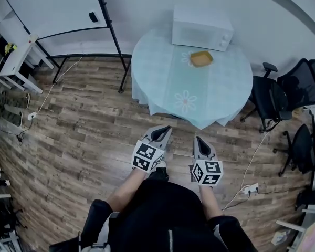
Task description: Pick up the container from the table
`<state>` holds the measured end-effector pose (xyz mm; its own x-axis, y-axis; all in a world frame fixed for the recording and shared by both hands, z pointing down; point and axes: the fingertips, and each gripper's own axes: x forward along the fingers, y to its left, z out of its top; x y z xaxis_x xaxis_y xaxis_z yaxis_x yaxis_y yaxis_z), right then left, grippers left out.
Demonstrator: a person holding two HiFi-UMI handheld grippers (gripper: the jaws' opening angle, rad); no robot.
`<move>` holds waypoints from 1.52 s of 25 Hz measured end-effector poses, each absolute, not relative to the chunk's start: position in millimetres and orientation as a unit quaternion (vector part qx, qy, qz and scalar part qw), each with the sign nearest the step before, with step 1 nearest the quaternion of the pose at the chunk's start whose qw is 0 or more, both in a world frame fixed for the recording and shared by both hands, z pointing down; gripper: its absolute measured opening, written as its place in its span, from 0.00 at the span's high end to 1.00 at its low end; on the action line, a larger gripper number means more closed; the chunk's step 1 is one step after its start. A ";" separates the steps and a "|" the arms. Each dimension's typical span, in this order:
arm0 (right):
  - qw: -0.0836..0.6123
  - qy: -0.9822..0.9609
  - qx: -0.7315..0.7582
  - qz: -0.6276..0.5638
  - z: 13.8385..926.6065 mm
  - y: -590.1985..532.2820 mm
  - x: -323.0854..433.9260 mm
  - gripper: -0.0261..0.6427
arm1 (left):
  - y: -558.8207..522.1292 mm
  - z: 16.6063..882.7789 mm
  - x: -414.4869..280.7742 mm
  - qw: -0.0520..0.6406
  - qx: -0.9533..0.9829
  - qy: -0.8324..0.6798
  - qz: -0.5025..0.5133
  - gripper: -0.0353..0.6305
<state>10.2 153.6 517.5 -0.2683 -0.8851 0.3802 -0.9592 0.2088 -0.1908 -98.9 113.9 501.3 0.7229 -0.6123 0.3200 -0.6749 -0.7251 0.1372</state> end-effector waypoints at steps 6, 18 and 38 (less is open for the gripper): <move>0.092 -0.766 0.604 0.198 520.3 104.8 7.5 0.92 | 63.5 506.2 -102.4 0.124 0.922 -0.343 0.129 0.92; 0.099 -0.754 0.617 0.202 526.6 65.2 0.4 0.92 | 14.9 520.0 -108.6 0.137 0.926 -0.329 0.129 0.92; 0.082 -0.755 0.617 0.207 540.5 -26.2 52.4 0.92 | -71.7 537.9 -47.2 0.128 0.928 -0.315 0.150 0.92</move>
<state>52.4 -26.2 540.5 -0.2243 -0.8977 0.3792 -0.9655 0.1520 -0.2112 -47.2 -71.7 537.9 0.7563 -0.5469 0.3591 -0.6238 -0.7683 0.1434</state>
